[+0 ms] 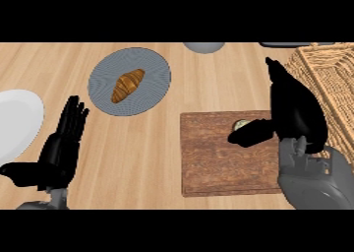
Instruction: Pick the cupcake from the cutting board and place it in the basket
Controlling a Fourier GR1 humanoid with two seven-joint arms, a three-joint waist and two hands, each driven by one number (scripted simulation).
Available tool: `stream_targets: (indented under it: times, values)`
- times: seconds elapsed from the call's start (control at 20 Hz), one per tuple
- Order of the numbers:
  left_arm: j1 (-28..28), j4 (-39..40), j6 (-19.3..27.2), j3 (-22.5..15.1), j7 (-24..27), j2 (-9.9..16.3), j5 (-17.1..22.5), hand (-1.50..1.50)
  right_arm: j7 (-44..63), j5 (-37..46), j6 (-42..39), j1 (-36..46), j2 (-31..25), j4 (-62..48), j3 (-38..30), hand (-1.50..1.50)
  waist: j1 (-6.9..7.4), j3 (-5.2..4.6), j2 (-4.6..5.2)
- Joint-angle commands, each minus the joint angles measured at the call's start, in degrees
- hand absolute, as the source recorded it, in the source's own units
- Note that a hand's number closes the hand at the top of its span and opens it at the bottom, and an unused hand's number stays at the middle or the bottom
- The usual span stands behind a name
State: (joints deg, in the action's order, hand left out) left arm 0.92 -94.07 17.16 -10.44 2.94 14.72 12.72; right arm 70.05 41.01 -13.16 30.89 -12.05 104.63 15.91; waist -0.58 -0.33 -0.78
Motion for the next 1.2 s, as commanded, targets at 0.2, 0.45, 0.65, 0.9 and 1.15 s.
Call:
stream_targets:
  times: [0.2,0.45,0.65,0.9,1.15]
  values:
    - [-1.1,-2.0,0.8,-0.4,-1.4,0.0,-1.0,0.00,15.1,3.7,-10.1,-0.9,3.7,-0.8,0.6,-1.50,0.09,0.21,0.15]
    - [1.5,-1.9,0.8,-0.4,-2.7,-0.7,-1.2,0.00,15.1,5.4,-10.7,-2.2,6.5,0.9,-0.7,-1.50,-0.04,0.25,0.35]
    - [-0.1,0.0,-1.1,0.9,0.0,-0.8,-0.2,0.00,12.5,7.2,-10.5,-3.6,8.9,0.4,-0.8,-1.50,0.37,0.26,0.58]
    - [0.0,-2.2,0.2,-0.1,-3.1,-0.5,-2.7,0.00,7.6,10.7,-10.0,-3.8,10.1,-2.5,-3.2,-1.50,0.75,0.30,0.67]
    - [1.6,-3.8,1.4,-0.4,-4.7,-1.8,-3.3,0.00,8.1,16.3,-6.4,-8.9,12.0,-2.0,2.5,-1.50,0.70,0.32,0.60]
